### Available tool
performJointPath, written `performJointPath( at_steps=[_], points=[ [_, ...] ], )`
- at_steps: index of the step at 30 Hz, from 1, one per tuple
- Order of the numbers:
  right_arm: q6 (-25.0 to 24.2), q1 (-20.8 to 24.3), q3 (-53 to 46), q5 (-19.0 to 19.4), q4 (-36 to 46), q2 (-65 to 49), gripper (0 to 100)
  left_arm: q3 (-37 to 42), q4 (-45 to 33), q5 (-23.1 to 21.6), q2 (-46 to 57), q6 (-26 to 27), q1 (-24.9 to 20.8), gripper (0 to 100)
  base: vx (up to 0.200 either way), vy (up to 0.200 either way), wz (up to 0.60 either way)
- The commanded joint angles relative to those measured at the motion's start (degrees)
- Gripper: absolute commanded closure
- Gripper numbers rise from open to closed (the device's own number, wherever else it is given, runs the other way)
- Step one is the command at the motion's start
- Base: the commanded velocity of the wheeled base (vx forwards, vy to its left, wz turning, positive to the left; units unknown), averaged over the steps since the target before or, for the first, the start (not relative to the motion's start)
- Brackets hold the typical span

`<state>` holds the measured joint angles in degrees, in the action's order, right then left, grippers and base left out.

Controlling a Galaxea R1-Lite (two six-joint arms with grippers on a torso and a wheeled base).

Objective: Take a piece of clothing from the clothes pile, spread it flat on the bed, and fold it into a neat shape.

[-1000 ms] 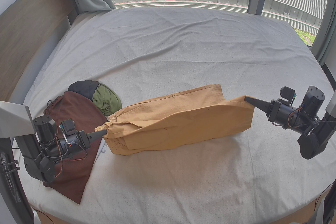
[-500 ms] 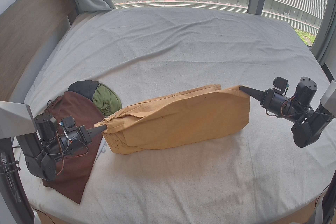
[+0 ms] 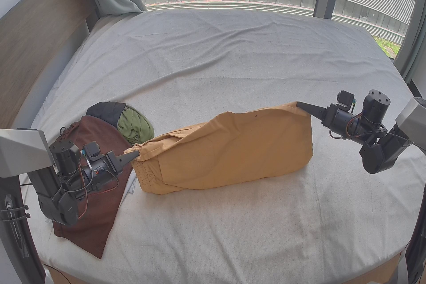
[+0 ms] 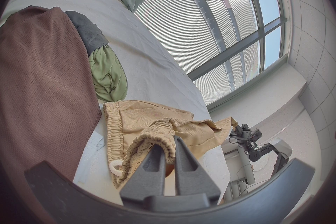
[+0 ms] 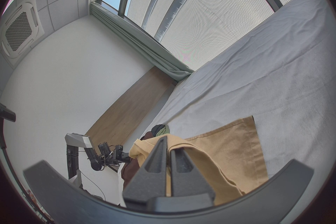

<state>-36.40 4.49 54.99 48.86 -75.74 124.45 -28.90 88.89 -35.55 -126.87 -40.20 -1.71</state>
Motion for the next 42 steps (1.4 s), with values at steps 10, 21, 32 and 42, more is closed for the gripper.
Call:
performJointPath(
  at_steps=[10,21,32,42],
  points=[
    [-1.74,0.52,11.72,-1.93,3.49,7.73,100,-4.85,0.05,3.38,-3.83,-4.18,-1.9,100,0.0,0.0,0.0],
    [-2.01,0.7,19.28,-3.51,6.48,13.27,100,-8.1,0.05,5.4,-7.69,-4.18,-1.81,100,0.0,0.0,0.0],
    [-2.36,0.79,24.46,-3.51,6.92,17.23,100,-9.5,0.05,5.49,-9.1,-4.27,-1.28,100,0.0,0.0,0.0],
    [-2.53,0.35,27.54,-3.6,7.01,19.86,100,-10.91,0.05,5.75,-10.42,-4.0,-1.19,100,0.0,0.0,0.0]
  ],
)
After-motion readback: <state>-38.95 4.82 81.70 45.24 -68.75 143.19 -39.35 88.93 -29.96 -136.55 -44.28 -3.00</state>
